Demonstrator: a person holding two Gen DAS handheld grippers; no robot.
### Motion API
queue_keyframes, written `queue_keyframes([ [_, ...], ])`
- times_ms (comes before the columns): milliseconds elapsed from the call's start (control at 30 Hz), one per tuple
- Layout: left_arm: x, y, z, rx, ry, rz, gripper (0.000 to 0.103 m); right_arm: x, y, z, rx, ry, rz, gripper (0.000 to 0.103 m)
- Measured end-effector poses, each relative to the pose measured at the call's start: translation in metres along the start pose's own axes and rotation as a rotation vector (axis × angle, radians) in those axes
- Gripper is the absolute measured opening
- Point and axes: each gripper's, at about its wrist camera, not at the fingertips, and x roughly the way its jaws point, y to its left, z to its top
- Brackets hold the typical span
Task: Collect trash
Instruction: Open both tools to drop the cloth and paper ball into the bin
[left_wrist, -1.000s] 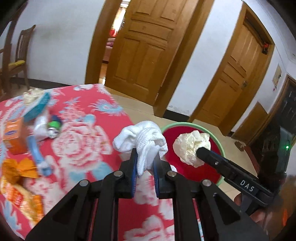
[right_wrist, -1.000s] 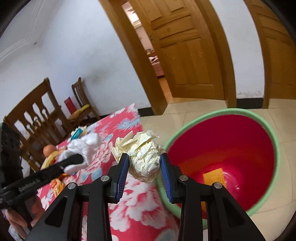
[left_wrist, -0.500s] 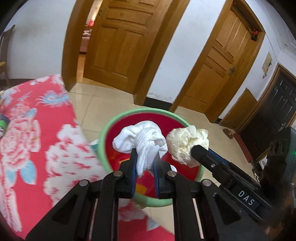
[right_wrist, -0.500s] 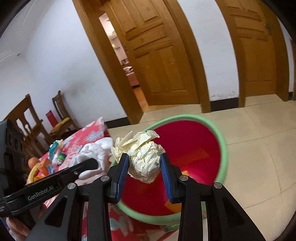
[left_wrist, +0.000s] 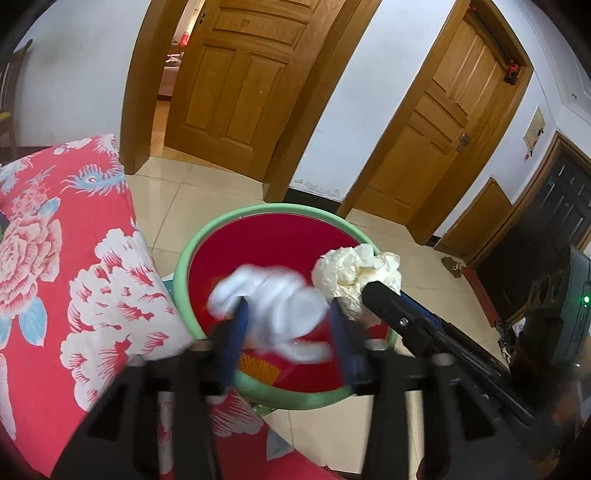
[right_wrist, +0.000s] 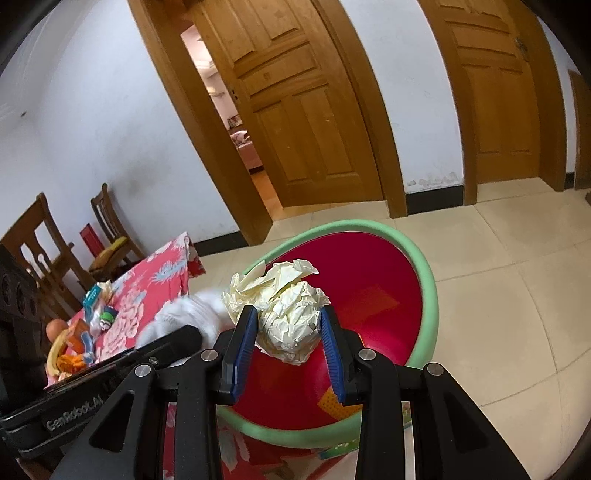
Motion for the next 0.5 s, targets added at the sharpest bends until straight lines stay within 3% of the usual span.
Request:
queue_keyframes([
  [33,0.0,0.001,0.0,0.0,-0.001,-0.007,0.063,0.0,0.0,0.0,-0.001,-0.001,-0.004,0.037],
  [100,0.0,0.002,0.0,-0.002,-0.007,-0.011,0.074,0.002,-0.003,0.0,0.007,0.005,-0.014,0.038],
  [400,-0.01,0.006,0.001,0.004,-0.025,-0.014,0.084,0.012,-0.002,-0.001,0.005,0.04,-0.06,0.042],
  [500,-0.013,0.006,0.001,0.011,-0.037,0.007,0.085,0.016,0.001,-0.002,-0.005,0.047,-0.098,0.061],
])
